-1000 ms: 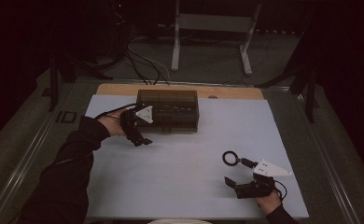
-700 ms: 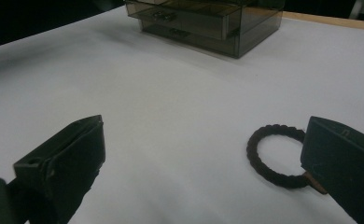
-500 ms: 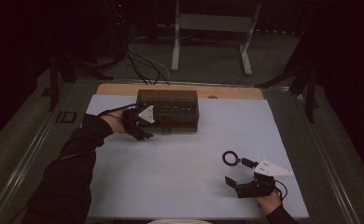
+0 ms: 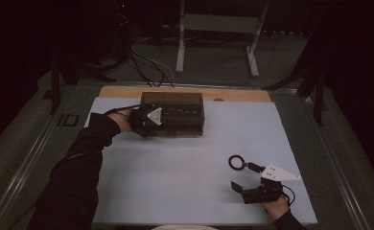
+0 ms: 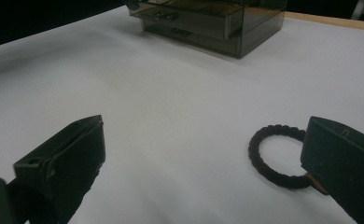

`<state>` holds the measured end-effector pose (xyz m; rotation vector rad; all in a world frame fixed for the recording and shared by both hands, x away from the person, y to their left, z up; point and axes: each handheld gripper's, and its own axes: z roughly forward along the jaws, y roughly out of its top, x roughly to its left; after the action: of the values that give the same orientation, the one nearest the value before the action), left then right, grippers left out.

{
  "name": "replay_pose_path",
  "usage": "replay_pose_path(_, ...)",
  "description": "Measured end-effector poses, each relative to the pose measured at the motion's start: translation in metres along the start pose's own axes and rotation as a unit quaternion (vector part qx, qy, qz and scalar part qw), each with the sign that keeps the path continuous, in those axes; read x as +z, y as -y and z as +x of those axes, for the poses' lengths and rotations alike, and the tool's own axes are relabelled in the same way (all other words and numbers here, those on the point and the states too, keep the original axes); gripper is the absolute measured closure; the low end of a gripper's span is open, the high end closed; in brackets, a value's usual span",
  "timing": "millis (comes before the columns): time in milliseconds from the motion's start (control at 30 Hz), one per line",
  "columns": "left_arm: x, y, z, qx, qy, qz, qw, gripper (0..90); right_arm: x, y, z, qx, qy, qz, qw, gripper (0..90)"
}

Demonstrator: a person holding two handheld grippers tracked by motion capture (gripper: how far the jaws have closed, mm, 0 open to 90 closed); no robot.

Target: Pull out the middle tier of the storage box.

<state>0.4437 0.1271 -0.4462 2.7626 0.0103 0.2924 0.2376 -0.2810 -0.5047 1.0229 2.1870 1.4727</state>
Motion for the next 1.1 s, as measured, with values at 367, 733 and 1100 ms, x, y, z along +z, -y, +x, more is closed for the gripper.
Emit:
replay_pose_path(367, 0.010, -0.005, 0.007, 0.007, 0.009, 0.037, 0.9993, 75.5, -0.001, 0.000, 0.000, 0.001, 0.000, -0.001, 1.0000, 0.0)
replay_pose_path(733, 0.016, -0.009, 0.008, 0.003, 0.021, 0.047, 0.9987, 80.2, -0.001, 0.000, -0.001, -0.001, 0.000, -0.001, 1.0000, 0.0)
replay_pose_path(1100, 0.021, -0.014, 0.008, 0.012, 0.023, 0.053, 0.9983, 84.3, -0.001, 0.001, -0.001, -0.003, 0.002, 0.001, 1.0000, 0.0)
